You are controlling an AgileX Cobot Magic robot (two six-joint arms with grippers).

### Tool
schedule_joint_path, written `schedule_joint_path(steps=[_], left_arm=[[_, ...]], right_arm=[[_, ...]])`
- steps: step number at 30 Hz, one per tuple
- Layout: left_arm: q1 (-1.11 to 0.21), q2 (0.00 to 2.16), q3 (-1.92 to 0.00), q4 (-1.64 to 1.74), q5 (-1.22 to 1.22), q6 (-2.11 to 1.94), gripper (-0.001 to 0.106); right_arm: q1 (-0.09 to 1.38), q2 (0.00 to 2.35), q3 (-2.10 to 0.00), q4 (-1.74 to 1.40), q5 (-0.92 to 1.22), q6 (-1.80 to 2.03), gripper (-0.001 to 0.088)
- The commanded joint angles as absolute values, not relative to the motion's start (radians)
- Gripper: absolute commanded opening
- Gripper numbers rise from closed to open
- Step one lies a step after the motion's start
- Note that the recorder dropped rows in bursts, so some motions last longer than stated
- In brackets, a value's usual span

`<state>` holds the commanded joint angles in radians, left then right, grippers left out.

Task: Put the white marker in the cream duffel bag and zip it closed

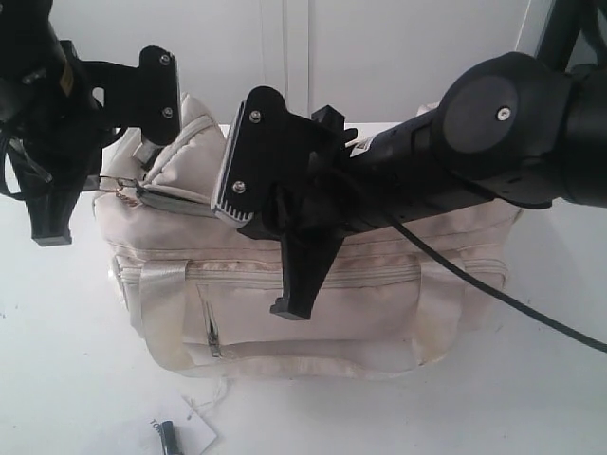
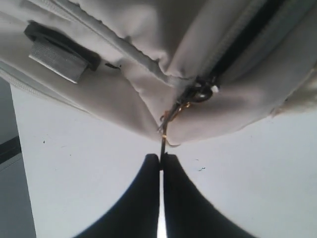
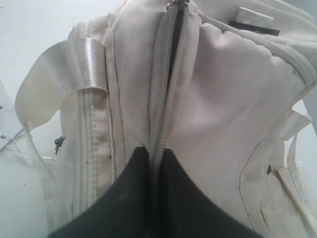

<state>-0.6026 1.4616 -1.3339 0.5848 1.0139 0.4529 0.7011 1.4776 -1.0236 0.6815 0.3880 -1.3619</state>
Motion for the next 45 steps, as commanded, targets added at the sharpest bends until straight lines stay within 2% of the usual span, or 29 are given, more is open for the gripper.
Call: schedule_joint_path(steps=[22,25,31,34,38,45], left_arm=[[-0.581,1.462,-1.334,0.259,0.950,0.426,0.001],[-0.581,1.462,-1.334,0.250,0.950,0.426,0.011],[-0.581,1.435,-1.338,0.228,0.973,0.426,0.044],[-0.581,1.407,-1.340,0.205,0.997,0.453,0.054],[-0.581,1.364,-1.340,0.190,1.033,0.470,0.059],[-0.578,1.299,-1.340,0.188,1.009,0.445,0.059]], right_arm=[[0.701,1.479,-1.024,0.682,0.396,-1.331,0.0000],[0.701,1.479,-1.024,0.682,0.398,-1.331,0.0000],[0.701,1.479,-1.024,0.682,0.398,-1.331,0.0000],[0.701,1.479,-1.024,0.682,0.398,-1.331,0.0000],[0.701,1.479,-1.024,0.682,0.398,-1.331,0.0000],[0.701,1.479,-1.024,0.682,0.398,-1.331,0.0000]])
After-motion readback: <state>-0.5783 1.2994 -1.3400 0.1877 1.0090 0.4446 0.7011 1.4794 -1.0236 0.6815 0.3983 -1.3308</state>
